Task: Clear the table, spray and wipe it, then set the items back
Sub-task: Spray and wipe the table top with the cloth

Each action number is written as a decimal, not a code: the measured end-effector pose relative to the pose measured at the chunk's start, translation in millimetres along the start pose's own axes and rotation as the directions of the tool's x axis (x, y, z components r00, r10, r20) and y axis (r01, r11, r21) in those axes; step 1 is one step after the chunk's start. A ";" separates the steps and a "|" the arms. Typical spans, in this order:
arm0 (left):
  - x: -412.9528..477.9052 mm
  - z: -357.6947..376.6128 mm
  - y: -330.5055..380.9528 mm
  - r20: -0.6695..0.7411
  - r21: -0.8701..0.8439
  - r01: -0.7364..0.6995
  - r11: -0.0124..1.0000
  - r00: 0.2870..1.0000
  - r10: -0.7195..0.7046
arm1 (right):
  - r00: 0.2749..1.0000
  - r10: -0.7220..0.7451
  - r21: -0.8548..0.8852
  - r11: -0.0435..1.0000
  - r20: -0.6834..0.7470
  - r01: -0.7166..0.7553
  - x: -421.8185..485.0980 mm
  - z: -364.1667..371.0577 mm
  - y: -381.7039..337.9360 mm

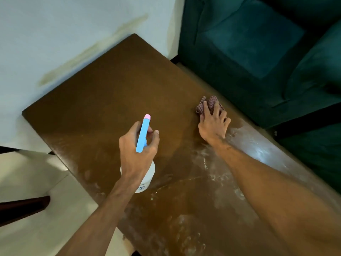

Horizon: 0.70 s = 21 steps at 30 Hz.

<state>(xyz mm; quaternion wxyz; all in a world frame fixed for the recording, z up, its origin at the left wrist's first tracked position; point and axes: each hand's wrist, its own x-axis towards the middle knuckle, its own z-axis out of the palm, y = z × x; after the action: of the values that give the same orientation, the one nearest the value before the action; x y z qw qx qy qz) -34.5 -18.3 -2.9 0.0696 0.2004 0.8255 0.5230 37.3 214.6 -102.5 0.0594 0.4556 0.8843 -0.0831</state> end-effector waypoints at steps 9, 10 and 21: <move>-25.3 -99.1 -38.7 -0.204 0.035 0.118 0.992 0.973 -0.109 | 0.904 -0.419 0.021 0.908 0.086 0.419 -105.0 27.4 -182.2; -30.9 -113.7 -46.0 -0.232 0.041 0.126 0.991 0.966 -0.113 | 0.862 -0.499 0.027 0.866 0.094 0.499 -123.7 34.3 -203.4; -84.6 -180.4 -82.7 -0.288 0.034 0.210 0.977 0.938 -0.191 | 0.163 -0.946 -0.062 0.152 0.279 0.986 -196.9 56.7 -189.4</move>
<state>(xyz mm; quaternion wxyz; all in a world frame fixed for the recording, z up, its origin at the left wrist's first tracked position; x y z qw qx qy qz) -37.5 -234.1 -4.6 -0.0028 0.0404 0.8594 0.5097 -1.8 -61.6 -104.8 0.1208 -0.2375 0.9631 -0.0385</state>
